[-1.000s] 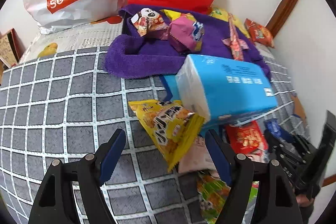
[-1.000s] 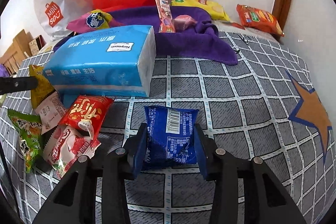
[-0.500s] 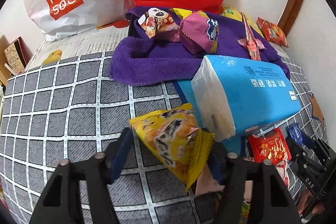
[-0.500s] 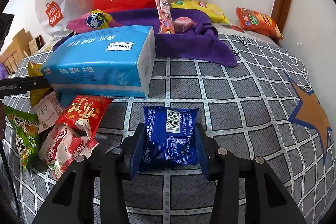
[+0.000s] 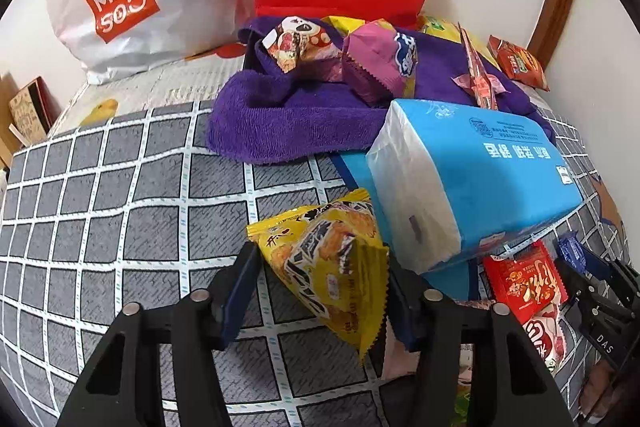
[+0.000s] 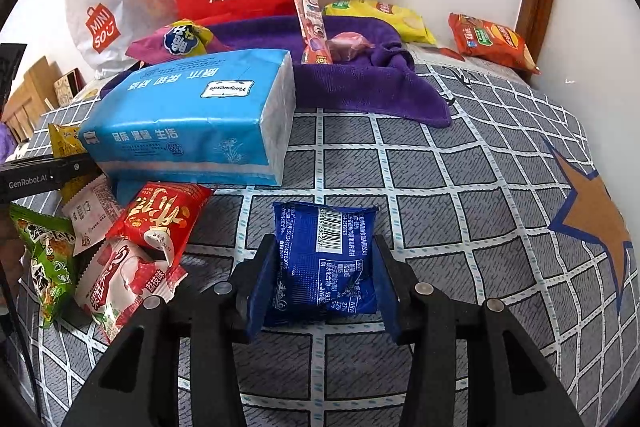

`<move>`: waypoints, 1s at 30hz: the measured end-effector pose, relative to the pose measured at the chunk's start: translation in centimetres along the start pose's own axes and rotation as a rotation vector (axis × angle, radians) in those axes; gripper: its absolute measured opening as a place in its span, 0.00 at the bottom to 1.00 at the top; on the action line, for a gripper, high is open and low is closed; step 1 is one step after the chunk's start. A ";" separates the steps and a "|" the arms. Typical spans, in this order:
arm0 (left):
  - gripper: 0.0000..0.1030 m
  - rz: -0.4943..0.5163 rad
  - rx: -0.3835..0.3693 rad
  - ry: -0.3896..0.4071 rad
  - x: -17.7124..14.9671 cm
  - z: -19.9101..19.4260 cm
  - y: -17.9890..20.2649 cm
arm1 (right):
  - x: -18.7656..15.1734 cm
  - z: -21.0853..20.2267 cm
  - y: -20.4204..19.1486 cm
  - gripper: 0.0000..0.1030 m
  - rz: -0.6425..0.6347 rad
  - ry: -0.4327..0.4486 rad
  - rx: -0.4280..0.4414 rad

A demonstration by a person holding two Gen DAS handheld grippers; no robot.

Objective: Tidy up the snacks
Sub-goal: 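Carry the blue packet and yellow snack bag up onto the purple towel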

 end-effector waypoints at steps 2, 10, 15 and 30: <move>0.47 -0.015 -0.024 -0.002 0.1 -0.1 -0.2 | 0.0 0.0 0.0 0.45 0.001 0.000 0.004; 0.45 -0.038 -0.063 0.006 0.3 -1.9 -0.8 | 0.0 -0.1 0.2 0.42 0.013 0.004 0.007; 0.45 -0.035 -0.072 0.019 0.1 -3.9 -1.1 | 0.1 -0.8 0.1 0.41 0.010 -0.001 -0.018; 0.45 -0.032 -0.161 0.058 1.1 -9.5 0.6 | 3.8 -8.0 -1.2 0.41 0.046 0.101 0.012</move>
Point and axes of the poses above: each gripper's, at about its wrist camera, not at the fingertips, and z roughly the way its jaws point, y to its right, x to its top, the point moved 5 cm from there along z, roughly the way its jaws point, and after that the axes turned 4 degrees about z, right-handed, at the moved point
